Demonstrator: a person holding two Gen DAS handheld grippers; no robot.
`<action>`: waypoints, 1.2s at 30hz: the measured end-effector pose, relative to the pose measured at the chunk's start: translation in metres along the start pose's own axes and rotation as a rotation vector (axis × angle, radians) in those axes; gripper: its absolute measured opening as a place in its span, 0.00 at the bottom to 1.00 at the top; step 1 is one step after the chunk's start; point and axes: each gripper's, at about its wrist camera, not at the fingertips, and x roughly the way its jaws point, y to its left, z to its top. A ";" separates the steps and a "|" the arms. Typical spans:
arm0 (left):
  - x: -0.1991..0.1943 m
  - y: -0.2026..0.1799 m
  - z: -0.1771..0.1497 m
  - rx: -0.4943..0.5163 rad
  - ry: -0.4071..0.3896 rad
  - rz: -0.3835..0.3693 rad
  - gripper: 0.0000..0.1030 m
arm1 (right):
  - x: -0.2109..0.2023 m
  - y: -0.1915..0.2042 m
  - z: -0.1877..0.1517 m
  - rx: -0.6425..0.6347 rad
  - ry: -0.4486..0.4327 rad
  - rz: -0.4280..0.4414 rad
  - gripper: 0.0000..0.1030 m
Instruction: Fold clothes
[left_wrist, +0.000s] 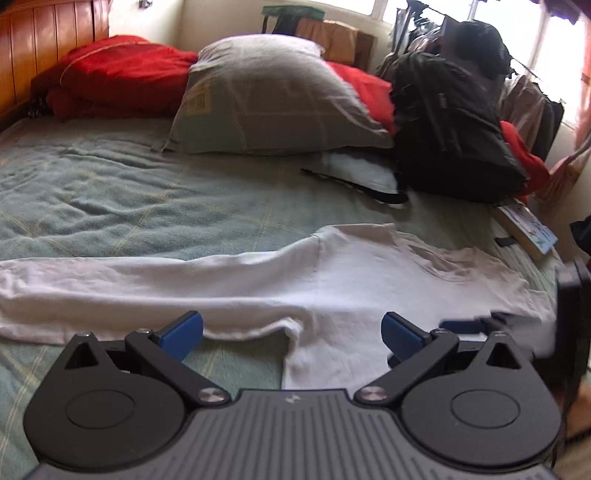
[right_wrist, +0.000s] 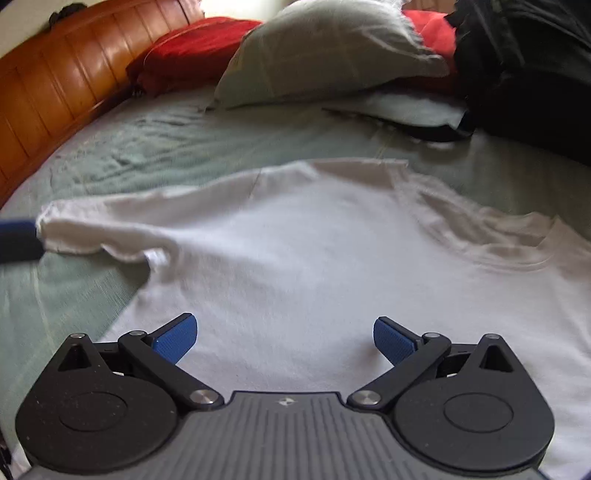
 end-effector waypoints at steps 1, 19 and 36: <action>0.012 0.000 0.005 0.001 0.011 0.008 0.99 | 0.002 0.000 -0.003 -0.011 -0.003 0.001 1.00; 0.114 -0.010 0.005 0.179 0.002 -0.092 0.99 | -0.017 0.002 -0.013 -0.076 -0.114 0.195 1.00; 0.146 0.017 0.046 -0.005 0.048 -0.147 0.98 | -0.009 -0.010 -0.013 -0.002 -0.104 0.199 1.00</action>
